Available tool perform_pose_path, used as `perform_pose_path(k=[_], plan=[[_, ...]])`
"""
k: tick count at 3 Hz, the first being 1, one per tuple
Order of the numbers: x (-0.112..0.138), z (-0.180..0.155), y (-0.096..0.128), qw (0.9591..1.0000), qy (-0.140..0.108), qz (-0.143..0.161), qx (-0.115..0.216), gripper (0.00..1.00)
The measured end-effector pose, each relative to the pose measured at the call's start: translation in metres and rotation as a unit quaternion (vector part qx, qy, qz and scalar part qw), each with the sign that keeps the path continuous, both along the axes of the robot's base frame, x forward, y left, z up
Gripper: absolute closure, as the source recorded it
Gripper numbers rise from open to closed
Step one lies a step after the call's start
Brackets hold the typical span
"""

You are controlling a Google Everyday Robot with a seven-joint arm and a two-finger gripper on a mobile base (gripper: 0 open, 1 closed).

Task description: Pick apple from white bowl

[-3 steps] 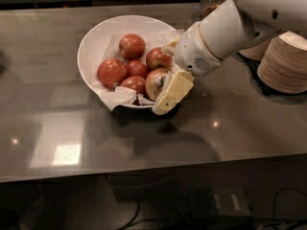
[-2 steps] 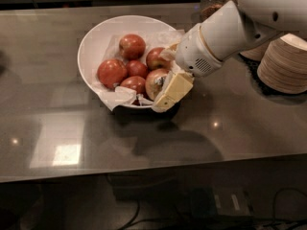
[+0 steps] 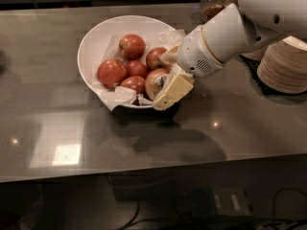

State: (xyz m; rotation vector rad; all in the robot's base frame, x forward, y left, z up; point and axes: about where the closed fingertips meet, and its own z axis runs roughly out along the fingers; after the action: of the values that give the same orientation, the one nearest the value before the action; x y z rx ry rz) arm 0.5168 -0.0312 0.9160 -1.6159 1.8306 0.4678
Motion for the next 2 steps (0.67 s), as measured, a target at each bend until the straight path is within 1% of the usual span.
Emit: perform_pose_path(k=[1, 2], plan=[[0.0039, -0.0037, 0.0030, 1.0000, 0.005, 0.003, 0.007, 0.23], [0.0072, -0.0068, 0.0049, 0.9998, 0.011, 0.006, 0.014, 0.24]])
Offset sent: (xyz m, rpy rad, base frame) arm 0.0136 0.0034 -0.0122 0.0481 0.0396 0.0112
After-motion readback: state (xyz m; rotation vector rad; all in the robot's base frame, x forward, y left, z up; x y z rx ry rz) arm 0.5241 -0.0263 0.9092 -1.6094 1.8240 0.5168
